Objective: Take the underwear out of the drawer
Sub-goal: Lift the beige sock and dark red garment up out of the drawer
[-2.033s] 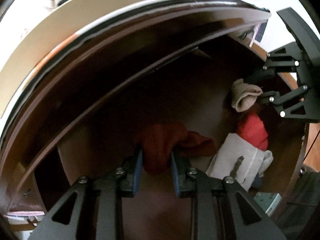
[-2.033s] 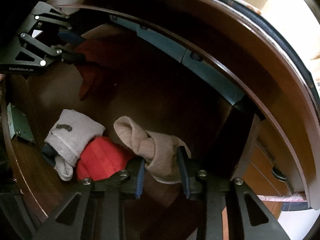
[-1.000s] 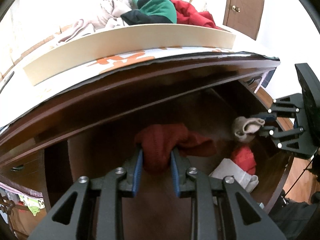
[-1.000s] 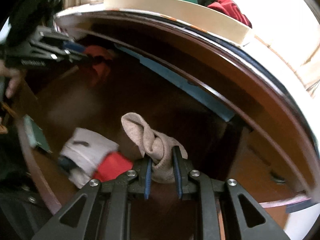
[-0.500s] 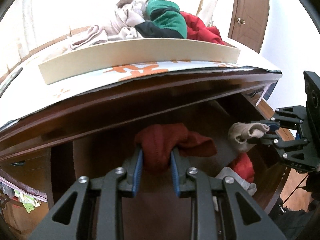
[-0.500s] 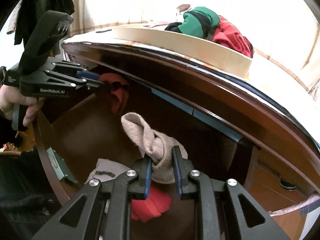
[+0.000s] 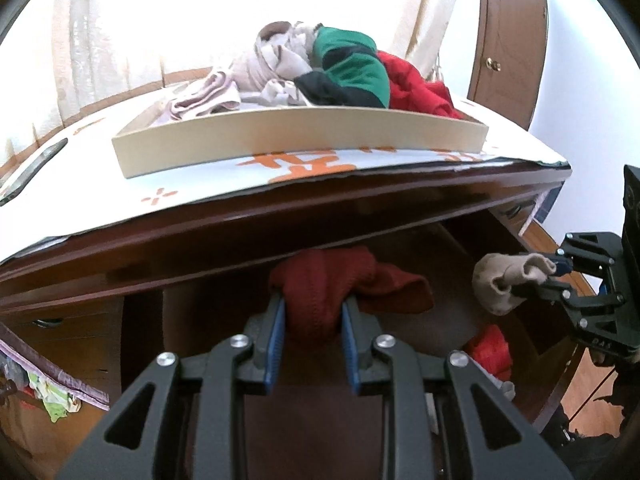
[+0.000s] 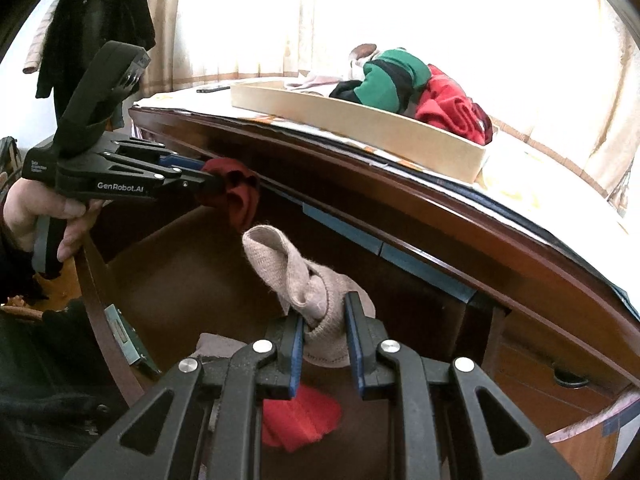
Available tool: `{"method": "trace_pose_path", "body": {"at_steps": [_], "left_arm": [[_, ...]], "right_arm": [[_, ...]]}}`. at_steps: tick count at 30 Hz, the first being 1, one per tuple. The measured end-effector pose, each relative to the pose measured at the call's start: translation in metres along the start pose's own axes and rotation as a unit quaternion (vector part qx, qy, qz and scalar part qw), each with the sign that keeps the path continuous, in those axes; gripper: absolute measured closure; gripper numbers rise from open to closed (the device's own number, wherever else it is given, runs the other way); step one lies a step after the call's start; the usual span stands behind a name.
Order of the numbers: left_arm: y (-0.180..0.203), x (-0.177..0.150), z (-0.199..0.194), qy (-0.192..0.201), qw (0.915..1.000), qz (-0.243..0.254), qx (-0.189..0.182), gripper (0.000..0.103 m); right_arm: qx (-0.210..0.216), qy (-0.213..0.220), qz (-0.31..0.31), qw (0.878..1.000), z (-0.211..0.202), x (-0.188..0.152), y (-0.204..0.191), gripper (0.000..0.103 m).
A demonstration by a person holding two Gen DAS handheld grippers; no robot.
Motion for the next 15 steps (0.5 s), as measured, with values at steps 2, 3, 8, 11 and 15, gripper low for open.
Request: {"method": "trace_pose_path", "body": {"at_steps": [2, 3, 8, 11, 15], "left_arm": [[0.000, 0.001, -0.001, 0.005, 1.0000, -0.001, 0.002, 0.079], [0.000, 0.001, -0.002, 0.008, 1.0000, -0.001, 0.004, 0.079], [-0.003, 0.003, -0.005, 0.021, 0.9997, -0.006, 0.009, 0.079], [-0.004, 0.005, -0.007, 0.028, 0.9995, -0.011, 0.013, 0.079], [-0.007, 0.007, -0.011, 0.041, 0.9989, -0.017, 0.018, 0.079]], "right_arm": [[-0.001, 0.006, 0.003, 1.000, -0.001, 0.000, 0.000, 0.082], [-0.001, 0.009, 0.005, 1.000, -0.002, 0.001, 0.001, 0.082], [-0.001, 0.032, 0.008, 0.999, -0.008, 0.006, 0.002, 0.082], [0.001, 0.053, 0.013, 0.999, -0.014, 0.009, 0.004, 0.082], [-0.001, 0.066, 0.019, 0.998, -0.020, 0.013, 0.008, 0.082]]}}
Point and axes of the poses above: each gripper's, at about its wrist camera, not at the fingertips, and z roughly the way its jaws point, y to its right, x to its top, the point moved 8 cm from there along z, roughly the way its jaws point, and after that the axes turned 5 degrees about -z, right-handed, at the moved point
